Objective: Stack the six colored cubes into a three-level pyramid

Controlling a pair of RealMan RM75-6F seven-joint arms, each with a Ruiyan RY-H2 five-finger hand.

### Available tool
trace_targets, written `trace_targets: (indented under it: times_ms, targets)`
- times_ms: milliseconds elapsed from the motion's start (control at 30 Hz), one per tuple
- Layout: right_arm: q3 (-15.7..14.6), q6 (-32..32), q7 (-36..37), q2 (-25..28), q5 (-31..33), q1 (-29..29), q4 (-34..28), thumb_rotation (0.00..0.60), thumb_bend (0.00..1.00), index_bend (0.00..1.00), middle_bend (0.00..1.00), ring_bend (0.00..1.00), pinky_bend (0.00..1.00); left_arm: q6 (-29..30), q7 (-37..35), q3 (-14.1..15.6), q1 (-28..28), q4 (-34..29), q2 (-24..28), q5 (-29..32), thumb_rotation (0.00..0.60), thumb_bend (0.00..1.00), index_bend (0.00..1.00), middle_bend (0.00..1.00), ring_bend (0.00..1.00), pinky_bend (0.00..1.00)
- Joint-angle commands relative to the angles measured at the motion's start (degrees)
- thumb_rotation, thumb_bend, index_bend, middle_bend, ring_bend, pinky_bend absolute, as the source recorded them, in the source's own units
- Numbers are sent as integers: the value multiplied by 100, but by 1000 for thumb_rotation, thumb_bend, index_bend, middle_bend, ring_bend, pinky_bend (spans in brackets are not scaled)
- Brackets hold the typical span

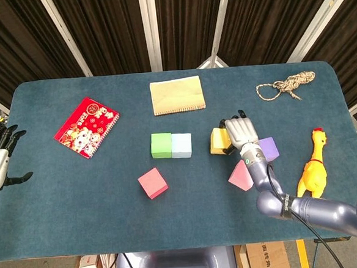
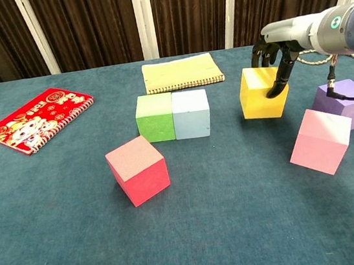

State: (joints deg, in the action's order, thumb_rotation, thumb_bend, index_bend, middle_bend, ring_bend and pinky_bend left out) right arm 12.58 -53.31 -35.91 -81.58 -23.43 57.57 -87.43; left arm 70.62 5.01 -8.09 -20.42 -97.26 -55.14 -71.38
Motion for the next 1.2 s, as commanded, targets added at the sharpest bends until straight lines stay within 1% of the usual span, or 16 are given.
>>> trace_targets:
  times_ms: [33,133,233,300,433,700,933,1200]
  targets:
    - [-87,-160,-59,22,-113,-28,-222,600,189,383,454,239,0,446,126,66,258,-206,-101,-34,600,197,139,36,0,49]
    - [-117,-223,-38,-83,-155,-36,-261,600,190,383,454,239,0,772,189,173,465,-208,-203,-208,600,197,141,37,0,49]
    - [-118,-251,-29,-133,-160,-34,-242,600,189,383,454,239,0,847,259,209,527,-203,-254,-248,600,198,141,37,0,49]
    - [-111,-255,-28,-178,-146,-20,-204,600,189,383,455,239,0,905,154,212,582,-237,-282,-288,600,197,141,38,0,49]
    - [-101,-226,-47,-274,-99,21,-110,600,189,383,455,239,0,970,162,222,672,-114,-369,-239,600,198,142,38,0,49]
    - [-91,-199,-118,-384,-5,87,66,600,189,383,455,239,0,1023,203,178,771,208,-708,-46,600,202,142,38,0,49]
    - [-122,-202,-241,-412,8,141,115,600,190,383,455,239,0,1204,-114,184,924,513,-944,-165,600,203,144,38,0,49]
    - [-54,-157,-228,-497,104,191,138,600,189,383,455,239,0,1291,-269,144,972,683,-1020,-311,600,202,145,38,0,49]
